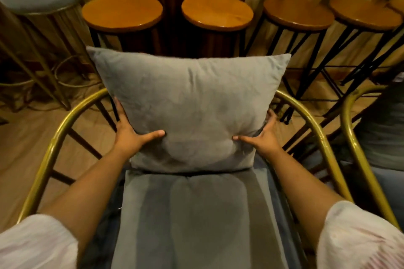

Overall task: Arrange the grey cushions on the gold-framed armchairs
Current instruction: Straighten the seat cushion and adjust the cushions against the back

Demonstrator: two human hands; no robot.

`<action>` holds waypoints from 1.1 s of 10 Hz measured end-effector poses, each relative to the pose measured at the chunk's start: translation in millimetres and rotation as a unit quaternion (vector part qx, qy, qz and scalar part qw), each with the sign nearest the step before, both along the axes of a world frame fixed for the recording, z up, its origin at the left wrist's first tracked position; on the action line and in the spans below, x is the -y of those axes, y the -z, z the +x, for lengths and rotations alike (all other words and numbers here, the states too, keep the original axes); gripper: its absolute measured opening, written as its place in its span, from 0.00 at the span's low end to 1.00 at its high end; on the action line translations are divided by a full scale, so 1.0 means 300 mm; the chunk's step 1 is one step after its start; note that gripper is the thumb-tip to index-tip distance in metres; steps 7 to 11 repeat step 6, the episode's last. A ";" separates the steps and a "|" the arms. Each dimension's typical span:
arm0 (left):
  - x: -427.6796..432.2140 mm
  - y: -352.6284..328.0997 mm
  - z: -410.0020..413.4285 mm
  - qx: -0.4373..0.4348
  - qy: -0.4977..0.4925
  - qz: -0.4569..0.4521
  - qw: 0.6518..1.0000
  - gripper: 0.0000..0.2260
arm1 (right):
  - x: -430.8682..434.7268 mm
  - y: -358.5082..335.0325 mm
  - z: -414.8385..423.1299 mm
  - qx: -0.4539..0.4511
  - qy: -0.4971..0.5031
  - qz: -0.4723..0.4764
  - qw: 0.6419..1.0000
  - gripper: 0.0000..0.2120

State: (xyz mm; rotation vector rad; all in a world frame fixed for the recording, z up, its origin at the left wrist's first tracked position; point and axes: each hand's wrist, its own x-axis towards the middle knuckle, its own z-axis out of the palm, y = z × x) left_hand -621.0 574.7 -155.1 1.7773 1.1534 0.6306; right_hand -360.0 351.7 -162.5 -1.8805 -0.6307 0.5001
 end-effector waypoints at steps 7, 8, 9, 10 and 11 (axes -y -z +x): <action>0.186 -0.081 -0.008 -0.211 0.028 -0.109 0.971 0.47 | 0.050 -0.005 -0.022 -0.013 -0.090 -0.169 0.981 0.39; 0.186 -0.081 -0.008 -0.211 0.028 -0.109 0.971 0.47 | 0.050 -0.005 -0.022 -0.013 -0.090 -0.169 0.981 0.39; 0.186 -0.081 -0.008 -0.211 0.028 -0.109 0.971 0.47 | 0.050 -0.005 -0.022 -0.013 -0.090 -0.169 0.981 0.39; 0.186 -0.081 -0.008 -0.211 0.028 -0.109 0.971 0.47 | 0.050 -0.005 -0.022 -0.013 -0.090 -0.169 0.981 0.39; 0.186 -0.081 -0.008 -0.211 0.028 -0.109 0.971 0.47 | 0.050 -0.005 -0.022 -0.013 -0.090 -0.169 0.981 0.39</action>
